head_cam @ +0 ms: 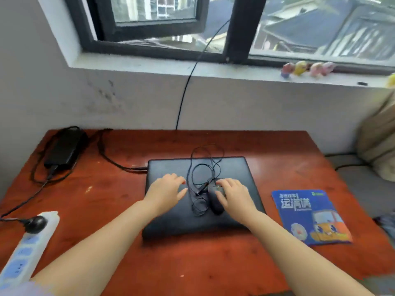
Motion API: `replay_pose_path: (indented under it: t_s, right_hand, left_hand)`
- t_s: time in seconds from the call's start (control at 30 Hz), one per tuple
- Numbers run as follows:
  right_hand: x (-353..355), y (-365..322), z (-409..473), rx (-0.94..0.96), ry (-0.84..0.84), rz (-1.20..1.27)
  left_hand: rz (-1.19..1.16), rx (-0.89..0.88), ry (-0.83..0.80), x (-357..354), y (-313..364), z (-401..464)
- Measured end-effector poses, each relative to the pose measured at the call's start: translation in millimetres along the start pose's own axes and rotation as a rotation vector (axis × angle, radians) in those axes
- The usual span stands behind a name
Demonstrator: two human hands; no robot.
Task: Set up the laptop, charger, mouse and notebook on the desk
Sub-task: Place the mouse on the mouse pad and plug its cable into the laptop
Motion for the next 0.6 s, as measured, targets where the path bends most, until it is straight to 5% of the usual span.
replay_pose_path:
  t_s: [0.3,0.5,0.6]
  right_hand:
    - [35,42,-138,-0.439,0.111,-0.018]
    - [18,39,-153,-0.513,0.058,0.006]
    - [5,32,-118,-0.478,0.026,0.045]
  left_hand:
    - [-0.042,-0.416,-0.130,-35,97,-22]
    - [0.016,-0.410,-0.220,-58,87,-30]
    - [0.022,-0.274,-0.135,-58,69,-10]
Point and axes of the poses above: each hand's wrist, its own z-axis towards the middle knuckle, its own x-axis out of the back of the hand, y = z × x, the point moved 7 cm from there along z, towards the middle knuckle, and after that the axes turned 8 degrees about y, right-handed, at the moved point
